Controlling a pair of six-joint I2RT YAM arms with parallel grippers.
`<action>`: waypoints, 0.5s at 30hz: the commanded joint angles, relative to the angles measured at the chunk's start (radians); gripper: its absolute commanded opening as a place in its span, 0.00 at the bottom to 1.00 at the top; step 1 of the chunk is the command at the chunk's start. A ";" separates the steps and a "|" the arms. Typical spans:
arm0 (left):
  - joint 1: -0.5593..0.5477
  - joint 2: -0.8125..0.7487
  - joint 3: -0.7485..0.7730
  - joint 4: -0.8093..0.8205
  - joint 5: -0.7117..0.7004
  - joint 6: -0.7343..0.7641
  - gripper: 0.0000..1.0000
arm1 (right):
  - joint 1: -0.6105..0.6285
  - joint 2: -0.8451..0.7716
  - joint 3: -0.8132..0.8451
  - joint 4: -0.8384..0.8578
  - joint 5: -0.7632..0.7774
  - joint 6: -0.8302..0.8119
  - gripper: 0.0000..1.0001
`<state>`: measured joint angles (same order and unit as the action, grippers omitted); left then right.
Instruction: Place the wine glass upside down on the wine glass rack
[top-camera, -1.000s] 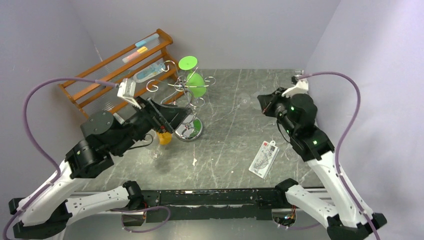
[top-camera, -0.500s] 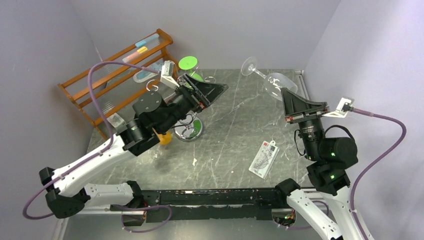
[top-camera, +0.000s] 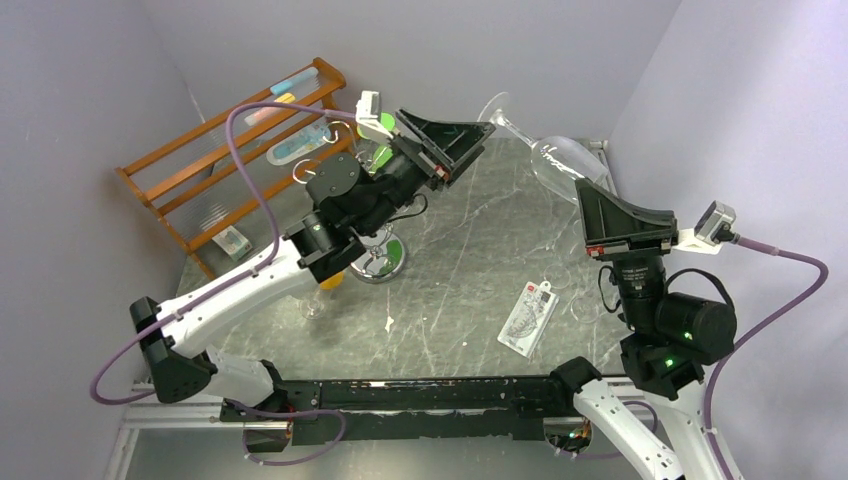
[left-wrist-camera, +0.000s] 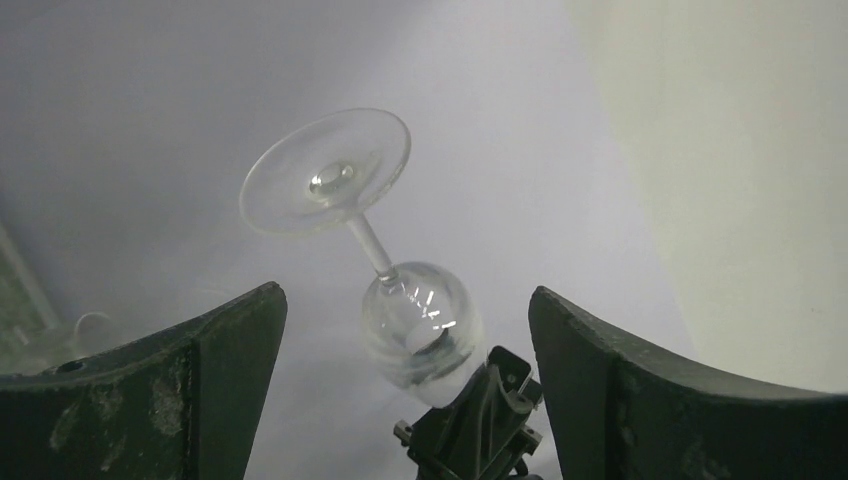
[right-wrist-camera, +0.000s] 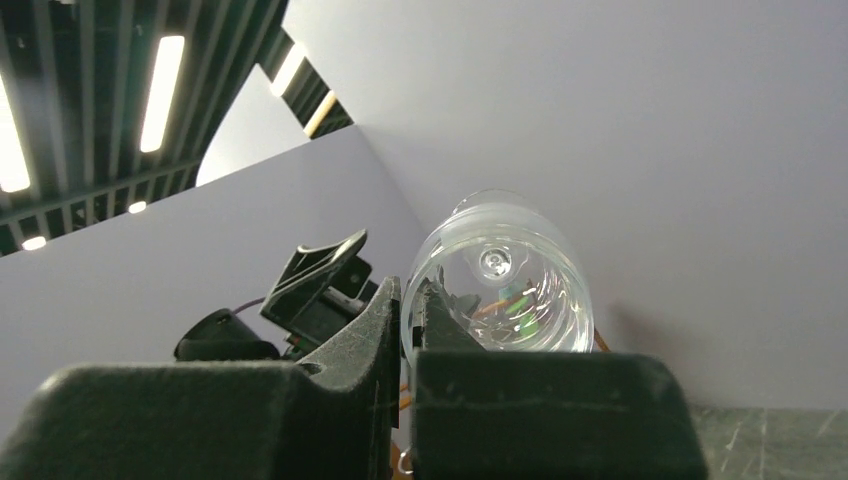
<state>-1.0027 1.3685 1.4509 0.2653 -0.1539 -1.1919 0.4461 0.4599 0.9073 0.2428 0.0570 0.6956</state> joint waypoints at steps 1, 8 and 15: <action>-0.011 0.068 0.076 0.095 0.039 -0.011 0.93 | -0.004 -0.018 -0.009 0.103 -0.031 0.021 0.00; -0.017 0.153 0.155 0.125 0.027 -0.026 0.79 | -0.003 -0.023 -0.026 0.116 -0.036 0.041 0.00; -0.020 0.210 0.198 0.146 -0.016 -0.067 0.65 | -0.003 -0.012 -0.021 0.128 -0.039 0.030 0.00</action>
<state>-1.0157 1.5562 1.5990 0.3504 -0.1371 -1.2282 0.4461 0.4549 0.8860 0.2970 0.0292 0.7219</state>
